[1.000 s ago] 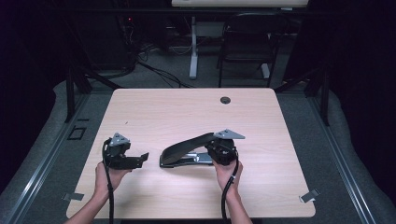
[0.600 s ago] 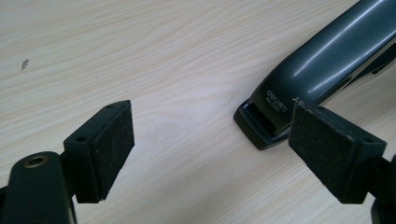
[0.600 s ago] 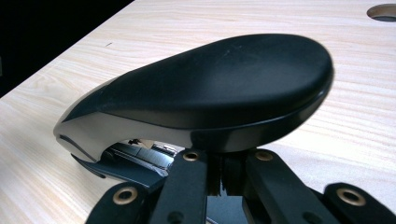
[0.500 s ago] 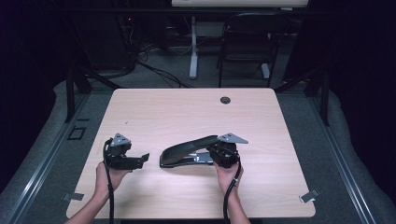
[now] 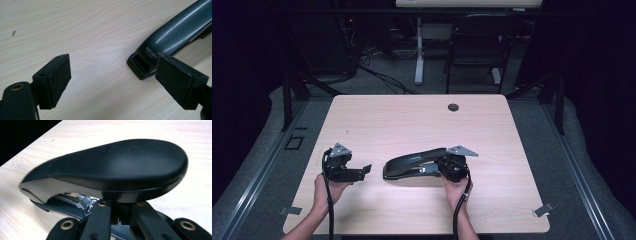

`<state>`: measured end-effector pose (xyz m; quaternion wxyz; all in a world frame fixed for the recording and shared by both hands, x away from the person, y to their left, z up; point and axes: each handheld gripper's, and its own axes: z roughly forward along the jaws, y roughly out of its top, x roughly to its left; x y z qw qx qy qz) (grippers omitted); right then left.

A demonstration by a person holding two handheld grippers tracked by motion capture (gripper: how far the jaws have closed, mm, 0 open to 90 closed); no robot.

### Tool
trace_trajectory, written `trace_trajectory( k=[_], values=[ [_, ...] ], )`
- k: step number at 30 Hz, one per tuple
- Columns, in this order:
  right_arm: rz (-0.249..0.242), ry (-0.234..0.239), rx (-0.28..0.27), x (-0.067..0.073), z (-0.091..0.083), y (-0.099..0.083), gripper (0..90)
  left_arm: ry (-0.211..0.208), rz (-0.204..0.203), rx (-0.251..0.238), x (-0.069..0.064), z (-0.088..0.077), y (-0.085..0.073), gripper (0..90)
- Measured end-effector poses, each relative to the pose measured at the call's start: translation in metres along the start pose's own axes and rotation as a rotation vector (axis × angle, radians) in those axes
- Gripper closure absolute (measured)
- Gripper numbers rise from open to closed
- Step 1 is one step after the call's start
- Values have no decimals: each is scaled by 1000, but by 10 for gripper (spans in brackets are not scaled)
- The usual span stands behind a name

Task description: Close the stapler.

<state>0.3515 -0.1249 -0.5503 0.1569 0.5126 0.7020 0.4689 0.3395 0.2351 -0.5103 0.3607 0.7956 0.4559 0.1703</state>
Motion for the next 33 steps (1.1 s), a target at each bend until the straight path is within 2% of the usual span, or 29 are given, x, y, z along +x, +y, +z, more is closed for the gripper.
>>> trace_trajectory(
  k=[15,21,26,31,33],
  values=[
    [31,1,14,-5,6,-8,880,-7,10,9,-1,2,0,134],
    [14,0,26,0,8,-8,881,-8,8,5,-2,1,-1,134],
    [20,-9,62,-2,7,-8,875,-6,8,3,0,1,-1,133],
    [-19,-25,96,0,2,-5,858,-7,9,9,-1,1,-1,133],
    [-18,-22,110,0,2,-5,855,-9,11,9,-2,2,-1,133]
  ],
)
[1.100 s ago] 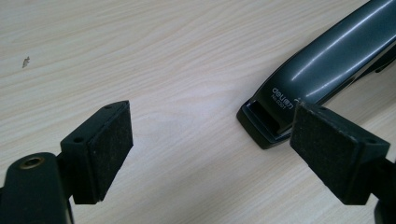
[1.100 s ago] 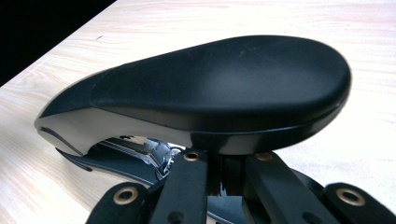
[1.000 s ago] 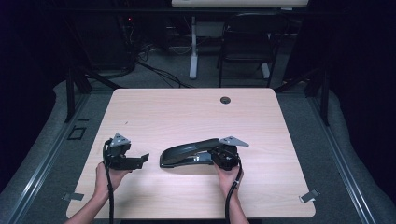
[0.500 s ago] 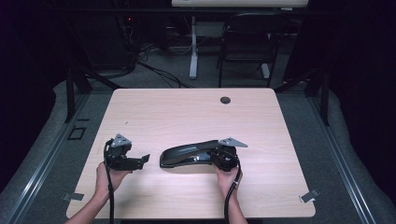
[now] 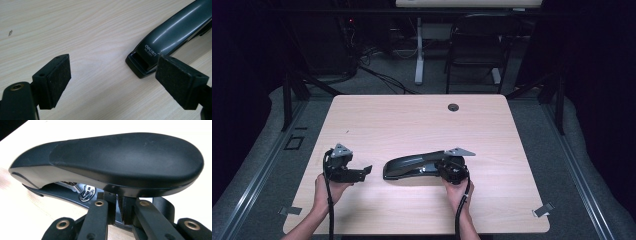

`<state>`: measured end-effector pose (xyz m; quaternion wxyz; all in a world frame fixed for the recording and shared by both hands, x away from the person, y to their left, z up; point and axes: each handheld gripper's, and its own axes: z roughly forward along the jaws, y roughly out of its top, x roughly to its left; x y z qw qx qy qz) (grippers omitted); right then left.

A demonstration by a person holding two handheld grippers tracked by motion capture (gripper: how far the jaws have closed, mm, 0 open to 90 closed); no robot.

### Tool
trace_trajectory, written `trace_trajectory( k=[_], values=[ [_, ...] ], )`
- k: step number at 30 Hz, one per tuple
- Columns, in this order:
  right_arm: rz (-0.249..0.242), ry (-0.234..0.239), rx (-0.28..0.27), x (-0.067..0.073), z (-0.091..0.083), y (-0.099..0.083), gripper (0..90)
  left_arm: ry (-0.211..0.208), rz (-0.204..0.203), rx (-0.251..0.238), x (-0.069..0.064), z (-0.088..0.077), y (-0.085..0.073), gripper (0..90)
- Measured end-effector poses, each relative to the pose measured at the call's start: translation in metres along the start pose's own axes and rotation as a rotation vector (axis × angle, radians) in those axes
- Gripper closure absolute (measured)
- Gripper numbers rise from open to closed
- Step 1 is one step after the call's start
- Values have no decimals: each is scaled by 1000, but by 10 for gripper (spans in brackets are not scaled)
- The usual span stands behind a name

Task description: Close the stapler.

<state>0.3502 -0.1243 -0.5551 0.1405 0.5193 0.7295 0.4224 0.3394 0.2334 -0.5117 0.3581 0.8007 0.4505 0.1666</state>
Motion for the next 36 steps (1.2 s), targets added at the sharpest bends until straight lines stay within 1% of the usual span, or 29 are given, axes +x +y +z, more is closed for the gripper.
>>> trace_trajectory(
  k=[3,5,6,8,9,10,13,14,15,17,18,20,21,23,24,26,28,31,34,36],
  values=[
    [-16,-7,15,0,-1,1,835,2,-2,0,0,0,0,133],
    [-20,0,31,1,-3,2,825,1,-3,1,1,-1,0,133],
    [-30,-5,46,1,-5,2,817,1,-3,1,1,-1,0,132],
    [-40,-25,47,2,-10,1,819,1,-4,1,1,-1,0,133],
    [-33,-48,41,1,-16,1,825,1,-3,1,2,-1,0,133],
    [-31,-60,42,-1,-20,1,827,1,-5,2,2,-1,0,133],
    [-15,-108,23,-8,-31,3,859,2,-3,1,1,0,0,133],
    [-10,-123,27,-11,-34,5,870,1,-3,2,1,0,0,133],
    [-6,-147,14,-13,-37,7,877,2,-2,2,1,0,0,133],
    [-2,-159,-9,-15,-42,11,892,0,-3,1,1,0,0,133],
    [-6,-174,-16,-16,-45,15,893,1,-5,2,1,0,0,132],
    [-12,-188,-55,-16,-51,22,894,3,-6,2,1,0,0,128],
    [-24,-200,-70,-14,-53,27,894,1,-6,3,2,0,0,125],
    [-39,-160,-96,-11,-55,34,893,4,-7,-1,2,1,-1,120],
    [-51,-151,-102,-8,-54,36,893,0,-8,7,2,1,0,116],
    [-84,-111,-83,-3,-48,41,895,4,-9,0,2,1,-1,113],
    [-102,-112,-78,1,-45,42,900,7,-11,0,2,0,-1,106],
    [-106,-109,-80,3,-43,42,900,8,-14,8,4,0,-1,93],
    [-115,-119,-58,2,-41,40,900,12,-16,10,4,0,-1,88],
    [-110,-119,-58,1,-40,37,900,12,-16,9,5,0,-1,88]
  ],
)
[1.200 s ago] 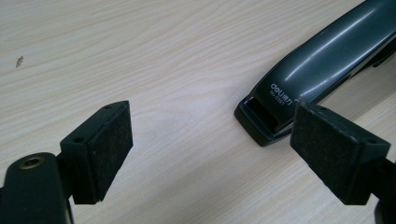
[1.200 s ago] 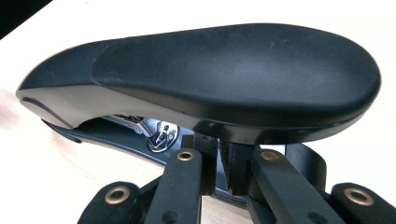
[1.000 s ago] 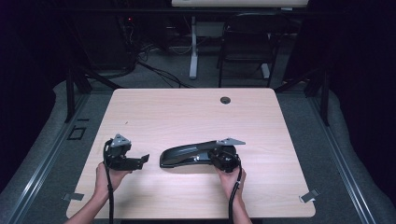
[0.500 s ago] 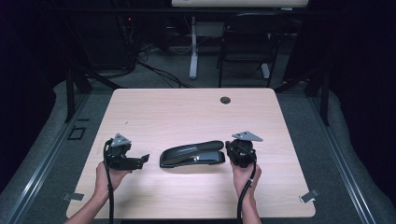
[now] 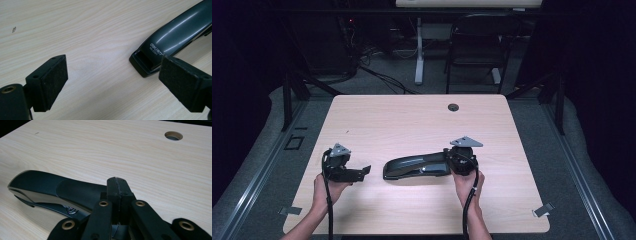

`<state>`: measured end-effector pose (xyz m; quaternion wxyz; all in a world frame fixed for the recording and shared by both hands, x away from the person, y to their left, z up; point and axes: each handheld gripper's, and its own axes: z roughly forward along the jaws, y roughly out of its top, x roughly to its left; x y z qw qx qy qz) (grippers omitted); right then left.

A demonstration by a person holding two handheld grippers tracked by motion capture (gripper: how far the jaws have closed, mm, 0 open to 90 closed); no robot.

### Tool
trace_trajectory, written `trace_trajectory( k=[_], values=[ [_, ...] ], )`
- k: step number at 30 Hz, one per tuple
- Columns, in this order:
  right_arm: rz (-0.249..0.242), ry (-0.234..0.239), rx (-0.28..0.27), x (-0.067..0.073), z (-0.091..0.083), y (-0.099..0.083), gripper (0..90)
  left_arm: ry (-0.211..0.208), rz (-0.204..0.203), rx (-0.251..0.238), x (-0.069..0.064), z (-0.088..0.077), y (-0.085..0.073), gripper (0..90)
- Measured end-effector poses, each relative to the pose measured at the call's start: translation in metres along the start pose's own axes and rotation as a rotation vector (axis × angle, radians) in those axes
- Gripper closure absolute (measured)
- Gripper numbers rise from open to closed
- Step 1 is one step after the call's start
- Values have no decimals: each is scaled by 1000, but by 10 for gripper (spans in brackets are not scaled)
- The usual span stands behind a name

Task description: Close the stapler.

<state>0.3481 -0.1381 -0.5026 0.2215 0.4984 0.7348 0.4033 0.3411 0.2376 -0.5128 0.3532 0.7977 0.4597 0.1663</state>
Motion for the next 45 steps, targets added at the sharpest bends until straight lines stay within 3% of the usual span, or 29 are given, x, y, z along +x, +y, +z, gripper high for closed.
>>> trace_trajectory(
  k=[15,18,21,27,40,43,45],
  values=[
    [27,-2,15,-5,9,-13,900,-5,1,4,-1,1,0,87],
    [59,16,-3,-9,10,-18,900,-6,2,4,-1,1,0,87],
    [48,13,-4,-8,10,-17,900,-4,3,5,-1,1,1,87],
    [28,17,-23,-3,2,-6,900,-3,2,3,-1,1,1,87],
    [-7,45,-3,2,-4,6,860,-1,5,-1,-1,0,2,87],
    [-21,54,7,2,-8,14,820,2,5,-2,-2,-1,3,87],
    [-22,54,18,-1,-11,20,734,6,5,-10,-2,-3,4,86]
  ],
)
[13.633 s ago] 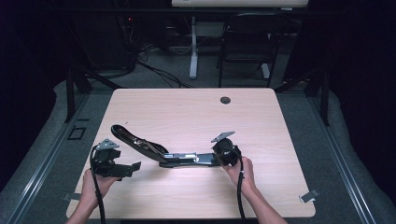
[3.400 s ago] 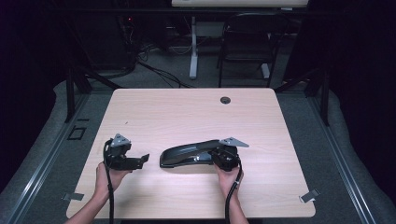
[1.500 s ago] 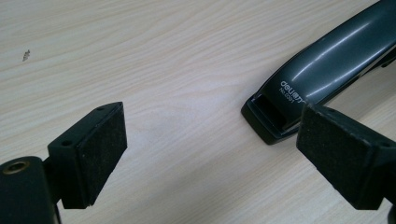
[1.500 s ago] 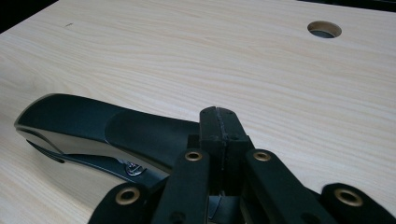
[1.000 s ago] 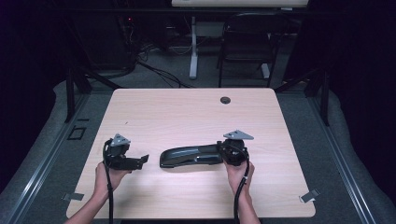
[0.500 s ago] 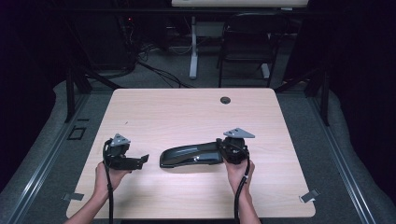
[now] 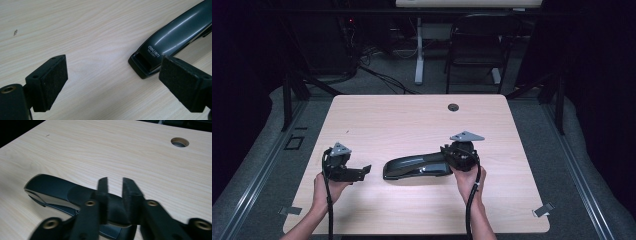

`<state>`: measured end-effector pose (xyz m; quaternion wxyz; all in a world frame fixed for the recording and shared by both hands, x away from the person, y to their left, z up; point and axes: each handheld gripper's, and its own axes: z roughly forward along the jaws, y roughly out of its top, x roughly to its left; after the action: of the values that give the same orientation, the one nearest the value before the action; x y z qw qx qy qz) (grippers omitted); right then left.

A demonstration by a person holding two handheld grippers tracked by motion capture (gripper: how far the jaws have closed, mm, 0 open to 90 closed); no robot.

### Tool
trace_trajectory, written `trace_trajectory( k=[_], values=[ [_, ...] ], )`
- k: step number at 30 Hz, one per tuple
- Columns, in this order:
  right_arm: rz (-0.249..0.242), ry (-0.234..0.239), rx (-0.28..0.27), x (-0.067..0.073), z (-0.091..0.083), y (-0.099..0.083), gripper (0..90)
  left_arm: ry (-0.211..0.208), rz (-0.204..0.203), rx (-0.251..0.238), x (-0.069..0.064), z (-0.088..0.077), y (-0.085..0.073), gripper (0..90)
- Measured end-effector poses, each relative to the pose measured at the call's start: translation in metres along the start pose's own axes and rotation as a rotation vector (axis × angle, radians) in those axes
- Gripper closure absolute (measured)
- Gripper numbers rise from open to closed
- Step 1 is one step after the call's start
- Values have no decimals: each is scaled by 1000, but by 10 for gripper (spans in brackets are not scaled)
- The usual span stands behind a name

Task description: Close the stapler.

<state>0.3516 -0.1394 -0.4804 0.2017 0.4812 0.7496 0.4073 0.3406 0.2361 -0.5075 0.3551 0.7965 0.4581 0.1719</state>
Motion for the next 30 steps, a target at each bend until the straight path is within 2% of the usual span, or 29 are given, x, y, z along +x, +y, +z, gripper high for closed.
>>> trace_trajectory(
  k=[2,5,9,10,12,14,17,20,25,30],
  values=[
    [4,1,21,-3,-3,5,620,0,-2,-3,1,-2,1,83],
    [0,-16,89,-10,-8,13,473,6,-10,6,1,-5,2,76],
    [-4,-33,129,-25,-25,20,364,5,-26,12,2,-8,5,73],
    [8,-22,138,-30,-30,19,333,0,-28,14,3,-8,6,72],
    [32,3,155,-43,-39,14,293,-4,-40,23,3,-8,8,56],
    [40,-2,169,-50,-44,7,247,-5,-28,37,4,-11,8,45],
    [44,6,196,-64,-56,-9,173,-4,-37,54,6,-16,6,35],
    [54,15,225,-72,-66,-19,140,-5,-47,71,10,-20,3,25],
    [63,15,249,-80,-78,-34,90,-30,-66,136,17,-24,-8,1],
    [78,3,291,-88,-85,-50,49,-16,-78,165,25,-32,-22,0]
  ],
)
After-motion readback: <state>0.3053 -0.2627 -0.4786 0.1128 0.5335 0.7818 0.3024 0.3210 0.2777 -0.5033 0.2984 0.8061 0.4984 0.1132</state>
